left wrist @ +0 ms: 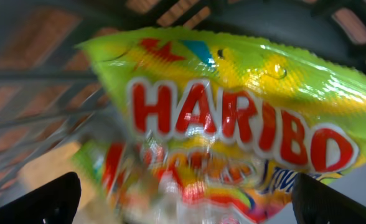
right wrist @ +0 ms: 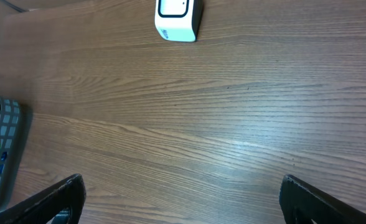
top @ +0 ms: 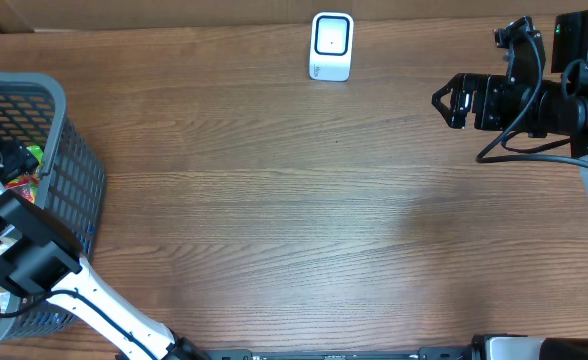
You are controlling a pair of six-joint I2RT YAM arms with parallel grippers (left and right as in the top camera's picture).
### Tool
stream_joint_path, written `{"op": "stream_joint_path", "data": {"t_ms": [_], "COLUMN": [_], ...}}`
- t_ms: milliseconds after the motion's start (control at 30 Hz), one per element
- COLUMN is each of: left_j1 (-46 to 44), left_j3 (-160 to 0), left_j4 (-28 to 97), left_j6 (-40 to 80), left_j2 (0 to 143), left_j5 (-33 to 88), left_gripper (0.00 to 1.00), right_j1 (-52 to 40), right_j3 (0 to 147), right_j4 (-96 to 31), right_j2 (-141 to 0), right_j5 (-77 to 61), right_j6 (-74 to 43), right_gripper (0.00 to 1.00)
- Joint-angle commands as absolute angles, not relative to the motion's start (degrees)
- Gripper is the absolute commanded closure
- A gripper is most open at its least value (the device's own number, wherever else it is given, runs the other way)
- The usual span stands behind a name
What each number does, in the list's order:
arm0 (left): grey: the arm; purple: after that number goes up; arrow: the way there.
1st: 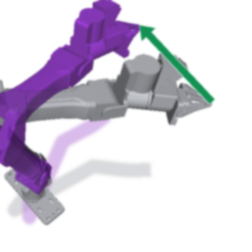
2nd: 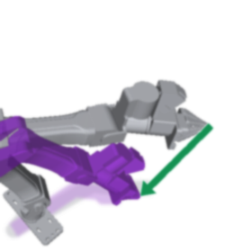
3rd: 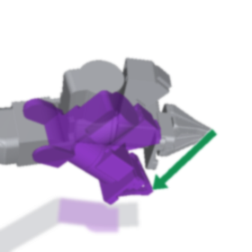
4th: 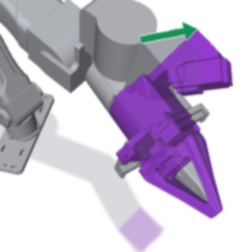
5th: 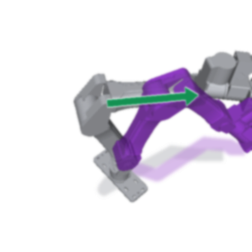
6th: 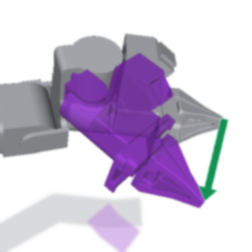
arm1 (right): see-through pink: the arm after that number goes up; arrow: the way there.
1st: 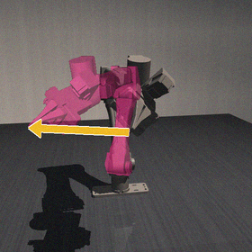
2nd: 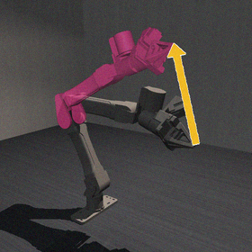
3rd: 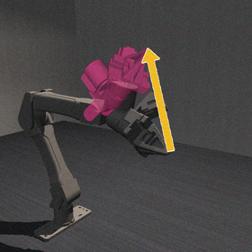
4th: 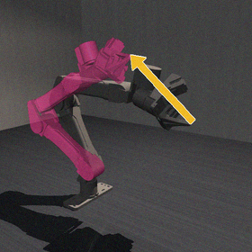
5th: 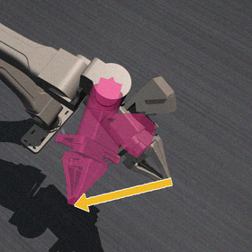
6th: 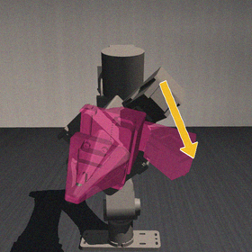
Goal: Scan the item barcode
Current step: 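Grasp the green Haribo bag in the basket with the left gripper, then carry the Haribo bag to the table centre and release it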
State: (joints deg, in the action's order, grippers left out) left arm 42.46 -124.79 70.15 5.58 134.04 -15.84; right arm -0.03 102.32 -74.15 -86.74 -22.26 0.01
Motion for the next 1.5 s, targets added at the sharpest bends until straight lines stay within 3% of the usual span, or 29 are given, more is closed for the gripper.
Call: {"op": "stream_joint_path", "data": {"t_ms": [0, 167, 233, 267, 300, 367, 533, 800, 1133, 1267, 1467], "left_j1": [41.6, 41.3, 41.2, 41.2, 41.2, 41.2, 41.2, 41.2, 41.2, 41.0, 39.5], "left_j3": [-121.4, -117.6, -116.2, -115.7, -115.3, -115.1, -115.2, -122.1, -154.7, -164.5, -166.3], "left_j4": [66.8, 61.9, 61.1, 61.1, 61.1, 62.5, 66.7, 76.4, 94.2, 96.8, 96.4], "left_j6": [5.6, 5.4, 5.1, 5.1, 5.1, 5.9, 9.1, 13.9, 15.5, 14.7, 16.3], "left_j2": [134.7, 134.7, 134.7, 134.7, 134.7, 134.7, 134.7, 133.6, 129.6, 124.1, 110.6], "left_j5": [-17.9, -18.4, -17.8, -17.3, -16.5, -14.9, -14.7, -14.0, -6.4, 1.0, 6.3], "left_gripper": [0.0, 0.0, 0.06, 0.12, 0.33, 0.62, 0.96, 0.96, 0.96, 0.96, 0.96], "right_j1": [0.0, 0.0, 0.0, 0.0, 0.0, 0.0, 0.0, 0.0, 0.0, 0.0, 0.0], "right_j3": [102.3, 102.3, 102.3, 102.3, 102.3, 102.3, 102.3, 102.3, 102.3, 102.3, 102.3], "right_j4": [-73.8, -73.9, -73.8, -73.7, -73.6, -73.6, -73.6, -73.9, -74.5, -74.5, -75.0], "right_j2": [-86.3, -86.3, -86.3, -86.3, -86.3, -86.3, -86.3, -86.3, -86.3, -86.3, -86.3], "right_j5": [-22.9, -26.3, -28.1, -28.2, -28.2, -28.2, -28.2, -28.2, -28.2, -28.2, -28.2], "right_j6": [0.5, 2.3, 3.5, 3.5, 3.5, 3.5, 3.5, 3.5, 3.5, 3.5, 3.5], "right_gripper": [0.0, 0.0, 0.0, 0.0, 0.0, 0.0, 0.0, 0.0, 0.0, 0.0, 0.0]}}
